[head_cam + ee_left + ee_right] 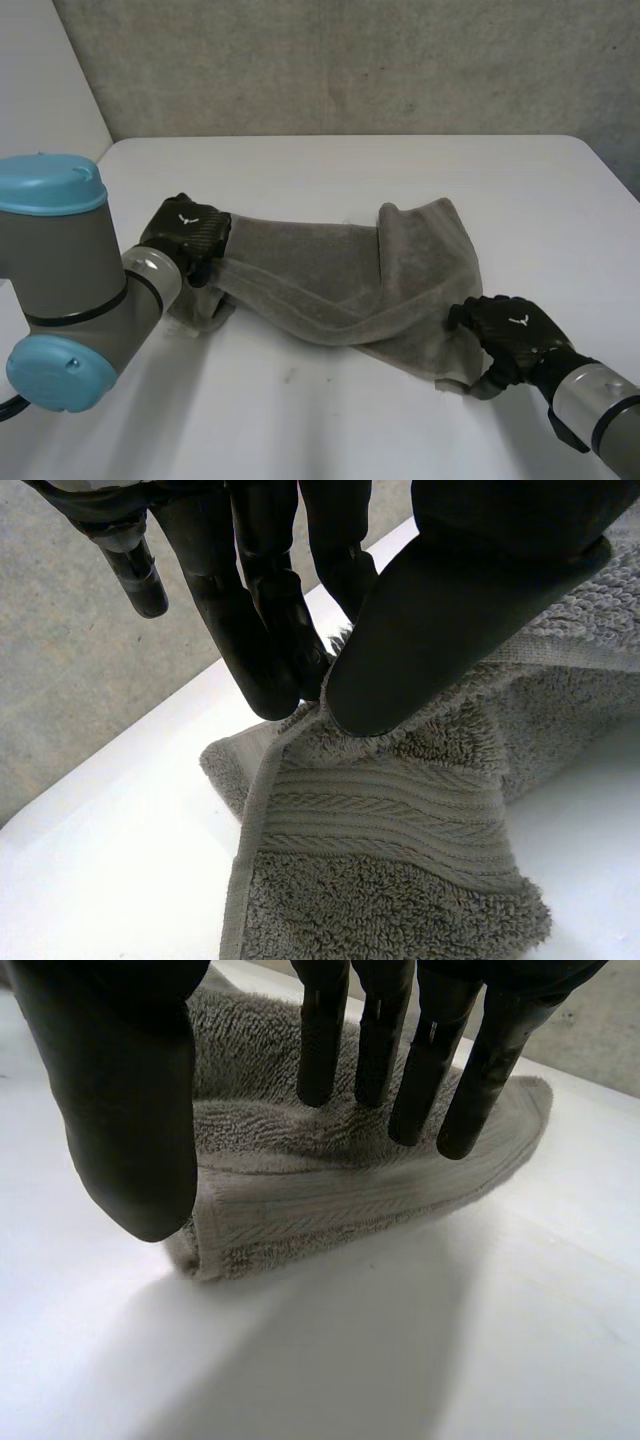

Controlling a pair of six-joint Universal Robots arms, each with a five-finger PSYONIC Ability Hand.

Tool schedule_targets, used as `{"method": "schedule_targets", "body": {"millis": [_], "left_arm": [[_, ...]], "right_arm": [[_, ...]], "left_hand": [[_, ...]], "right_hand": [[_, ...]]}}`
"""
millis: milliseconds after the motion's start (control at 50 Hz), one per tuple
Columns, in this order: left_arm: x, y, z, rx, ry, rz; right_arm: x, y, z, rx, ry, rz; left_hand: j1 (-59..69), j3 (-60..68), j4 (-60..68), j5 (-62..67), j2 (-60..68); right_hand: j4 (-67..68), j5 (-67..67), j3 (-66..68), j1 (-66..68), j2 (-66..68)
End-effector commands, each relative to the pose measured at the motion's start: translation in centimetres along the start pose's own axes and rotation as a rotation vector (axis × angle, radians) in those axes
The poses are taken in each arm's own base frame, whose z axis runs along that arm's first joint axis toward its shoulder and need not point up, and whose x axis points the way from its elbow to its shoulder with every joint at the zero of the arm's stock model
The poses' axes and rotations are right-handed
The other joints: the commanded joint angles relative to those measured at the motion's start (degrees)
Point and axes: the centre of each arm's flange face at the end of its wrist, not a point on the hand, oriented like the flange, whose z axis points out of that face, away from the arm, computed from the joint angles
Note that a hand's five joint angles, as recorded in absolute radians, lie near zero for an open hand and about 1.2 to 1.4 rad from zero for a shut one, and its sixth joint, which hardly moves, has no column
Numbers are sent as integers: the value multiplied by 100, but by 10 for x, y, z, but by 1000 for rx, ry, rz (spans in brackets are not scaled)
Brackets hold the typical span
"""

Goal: Fold the towel.

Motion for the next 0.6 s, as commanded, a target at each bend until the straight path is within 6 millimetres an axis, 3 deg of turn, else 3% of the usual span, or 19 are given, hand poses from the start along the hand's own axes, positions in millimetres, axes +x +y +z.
{"method": "schedule_targets", "body": {"millis": [20,240,480,600], "left_arm": [[0,0,1,5,-1,0],[1,1,1,3,0,2],[0,2,1,0,-1,1],[3,8,0,-19,7,2]], "right_arm": [[-8,11,12,-33,-29,0],[-11,11,17,-30,-30,-10],[3,1,31,19,63,-59],[16,-16,35,94,138,-86]], "left_hand": [[1158,1034,6979,1174,1023],[1158,1034,6979,1174,1023],[1158,1034,6979,1174,1023],[1158,1034,6979,1174,1023]], "right_hand": [[158,87,139,132,194],[376,305,358,350,413],[5130,5059,5112,5104,5167],[5148,5076,5129,5121,5184]]}}
